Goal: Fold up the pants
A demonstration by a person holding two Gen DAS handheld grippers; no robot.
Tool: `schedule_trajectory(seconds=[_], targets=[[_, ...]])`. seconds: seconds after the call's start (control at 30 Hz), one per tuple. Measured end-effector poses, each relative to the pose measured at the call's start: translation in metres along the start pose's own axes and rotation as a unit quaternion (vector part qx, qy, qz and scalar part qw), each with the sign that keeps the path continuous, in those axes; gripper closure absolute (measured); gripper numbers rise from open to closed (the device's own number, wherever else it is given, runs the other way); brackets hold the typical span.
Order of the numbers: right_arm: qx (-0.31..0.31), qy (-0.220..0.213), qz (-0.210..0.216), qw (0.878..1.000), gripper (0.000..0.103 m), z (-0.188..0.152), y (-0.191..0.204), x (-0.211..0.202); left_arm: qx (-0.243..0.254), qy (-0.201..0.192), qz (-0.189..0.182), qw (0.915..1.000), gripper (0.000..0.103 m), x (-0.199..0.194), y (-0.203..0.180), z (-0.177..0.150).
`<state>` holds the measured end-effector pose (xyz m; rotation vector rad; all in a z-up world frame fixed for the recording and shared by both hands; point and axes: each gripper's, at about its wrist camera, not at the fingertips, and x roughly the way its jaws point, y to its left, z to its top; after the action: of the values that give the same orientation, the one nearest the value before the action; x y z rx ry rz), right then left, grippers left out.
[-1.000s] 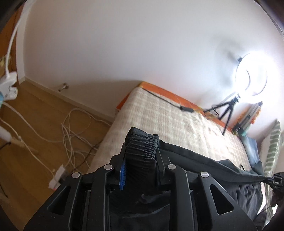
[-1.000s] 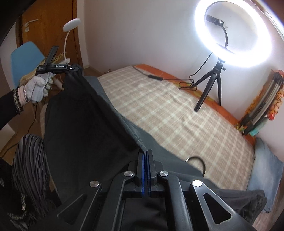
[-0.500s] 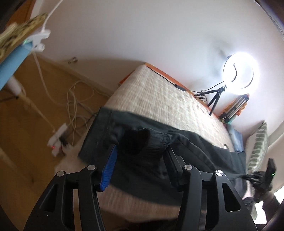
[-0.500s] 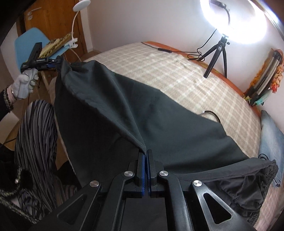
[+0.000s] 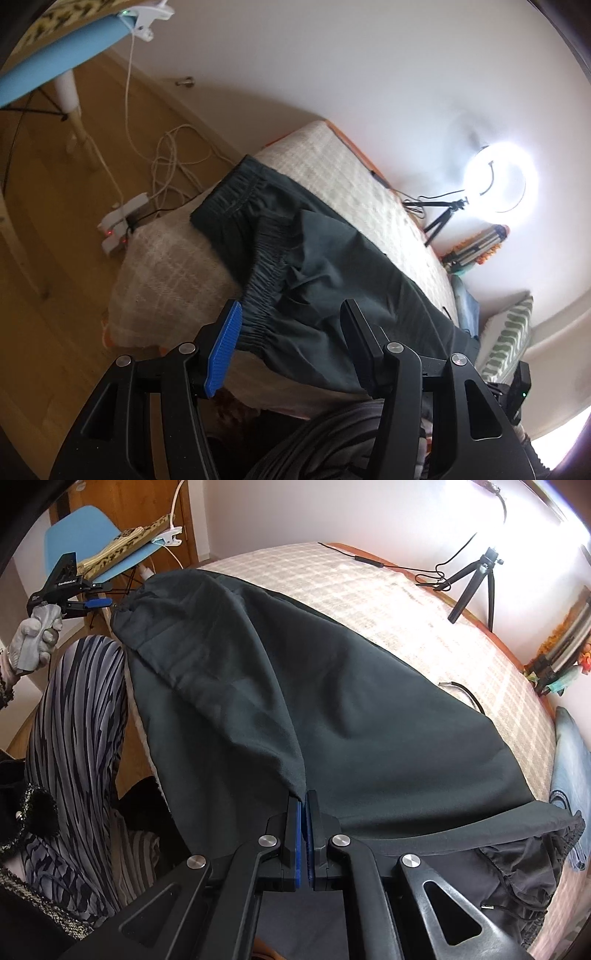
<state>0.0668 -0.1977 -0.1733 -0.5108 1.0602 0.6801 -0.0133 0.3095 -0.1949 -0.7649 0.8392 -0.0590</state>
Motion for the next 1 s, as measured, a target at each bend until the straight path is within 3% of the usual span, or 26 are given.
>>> schedule_trajectory(seconds=[0.13,0.37,0.43,0.47,0.53,0.73,1.0], targets=[[-0.006,-0.002,-0.005,1.0,0.103,0.0,0.002,-0.002,-0.001,-0.001,0.049,0.9988,0.048,0.011,0.001,0.0],[-0.001,-0.003,-0.005,1.0,0.103,-0.003,0.002,-0.002,0.049,0.012,0.116,0.992,0.046,0.034,-0.007,-0.004],[-0.001,-0.002,-0.008,1.0,0.103,-0.003,0.002,0.0,0.07,0.013,0.128,0.9892,0.05,0.038,-0.014,-0.007],[-0.002,-0.002,-0.009,1.0,0.103,-0.002,0.002,0.001,0.079,0.011,0.136,0.9875,0.067,0.04,-0.017,-0.009],[-0.002,-0.004,-0.01,1.0,0.103,-0.001,0.002,0.002,0.089,0.014,0.146,0.9851,0.084,0.041,-0.02,-0.011],[0.007,-0.015,-0.018,1.0,0.103,0.005,-0.002,0.0,0.095,-0.008,0.136,0.9861,0.094,0.028,-0.021,-0.005],[0.029,-0.062,-0.04,0.997,0.103,0.022,-0.006,-0.022,0.13,-0.042,0.135,0.9814,0.098,0.015,-0.037,0.033]])
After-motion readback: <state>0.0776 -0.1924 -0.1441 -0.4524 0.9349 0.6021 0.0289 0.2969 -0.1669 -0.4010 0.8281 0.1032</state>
